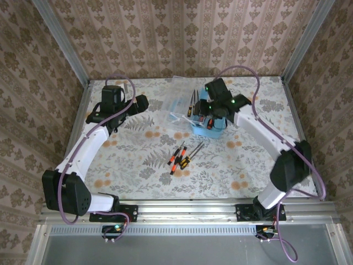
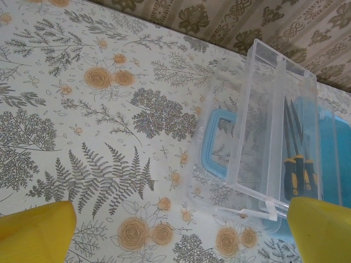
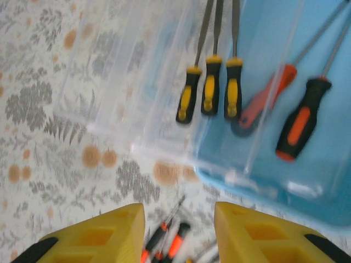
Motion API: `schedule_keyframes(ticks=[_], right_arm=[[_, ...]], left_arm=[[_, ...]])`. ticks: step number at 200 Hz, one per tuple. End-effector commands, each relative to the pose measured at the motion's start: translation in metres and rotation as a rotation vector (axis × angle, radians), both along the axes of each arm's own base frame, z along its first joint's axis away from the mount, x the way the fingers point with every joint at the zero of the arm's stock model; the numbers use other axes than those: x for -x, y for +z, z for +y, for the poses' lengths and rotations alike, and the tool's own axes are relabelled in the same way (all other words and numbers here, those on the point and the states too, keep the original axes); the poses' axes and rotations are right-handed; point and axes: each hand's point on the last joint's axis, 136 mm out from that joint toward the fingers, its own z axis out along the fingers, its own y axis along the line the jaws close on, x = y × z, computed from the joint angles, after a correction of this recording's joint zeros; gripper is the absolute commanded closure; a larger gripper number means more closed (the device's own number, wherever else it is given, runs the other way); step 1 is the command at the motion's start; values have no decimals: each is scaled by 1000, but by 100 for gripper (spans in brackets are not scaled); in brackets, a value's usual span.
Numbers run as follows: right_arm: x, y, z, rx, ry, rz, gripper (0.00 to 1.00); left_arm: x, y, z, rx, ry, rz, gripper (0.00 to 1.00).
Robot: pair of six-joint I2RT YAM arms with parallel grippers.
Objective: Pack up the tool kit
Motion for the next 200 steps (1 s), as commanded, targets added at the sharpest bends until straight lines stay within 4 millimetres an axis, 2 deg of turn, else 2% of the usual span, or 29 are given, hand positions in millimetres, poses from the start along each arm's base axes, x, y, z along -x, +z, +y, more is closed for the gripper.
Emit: schedule_keyframes(ticks=[1,23,40,49,54,75,97,116,123,173,200], right_arm=[[26,-23,-16,63,-55,9,57],[53,-38,-24,118,-71,44,54],[67,-41,-27,143,-73,48,51],[72,-46,-29,155,-88,60,50],[76,-38,-30,131,-95,42,50],[88,-47,-27,89,-114,76,48],[98,-55,-22,154,-124,87,49],[108,-59,-10,182,-123,95,50],[111,-72,-4,202,-130,116,50],[118,-116,38,179,-142,183,44],[119,-141,59,203,-111,231,43]], left_arm=[[-3,-7,-1,-6,6,17,0],[-3,-10,-1,-4,6,25,0],[-3,-8,0,-2,10,22,0],[-3,-7,0,-2,12,20,0],[-3,-6,0,-1,12,17,0],[-2,-4,1,1,18,9,0],[0,1,0,17,13,1,0],[1,3,-1,27,10,-3,0],[1,3,-2,33,10,-1,0],[5,-1,-28,149,-54,40,0],[4,-11,-32,158,-58,70,0]])
